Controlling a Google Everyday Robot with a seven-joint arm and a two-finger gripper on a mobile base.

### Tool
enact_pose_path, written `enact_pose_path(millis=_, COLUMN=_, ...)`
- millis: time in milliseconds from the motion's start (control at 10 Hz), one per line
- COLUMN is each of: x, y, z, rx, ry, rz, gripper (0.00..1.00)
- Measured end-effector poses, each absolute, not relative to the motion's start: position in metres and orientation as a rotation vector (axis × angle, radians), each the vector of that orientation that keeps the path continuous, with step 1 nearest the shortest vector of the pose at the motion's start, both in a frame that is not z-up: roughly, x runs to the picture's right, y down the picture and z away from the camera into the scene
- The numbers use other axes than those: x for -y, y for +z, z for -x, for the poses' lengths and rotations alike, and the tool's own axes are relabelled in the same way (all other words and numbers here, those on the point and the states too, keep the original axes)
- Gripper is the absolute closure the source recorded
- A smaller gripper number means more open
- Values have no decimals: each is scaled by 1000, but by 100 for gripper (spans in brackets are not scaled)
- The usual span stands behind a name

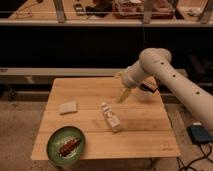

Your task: Wipe the white sponge on the table

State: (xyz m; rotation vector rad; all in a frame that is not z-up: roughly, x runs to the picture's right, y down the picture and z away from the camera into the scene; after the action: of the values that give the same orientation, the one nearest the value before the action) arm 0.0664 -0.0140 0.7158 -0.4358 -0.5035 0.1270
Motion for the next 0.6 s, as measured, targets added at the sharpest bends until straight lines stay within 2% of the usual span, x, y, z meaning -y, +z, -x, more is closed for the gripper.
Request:
enact_pose_path(millis=300, x=74, y=716, z=-8, rx=575, ry=125, rz=292, gripper=20)
enact_pose_path(millis=500, x=78, y=732, z=25, rx=618, ry=120, rz=259, gripper=20)
enact_pose_path(millis=600, x=64, y=746, z=49, rx=642, ry=99, rz=277, gripper=20)
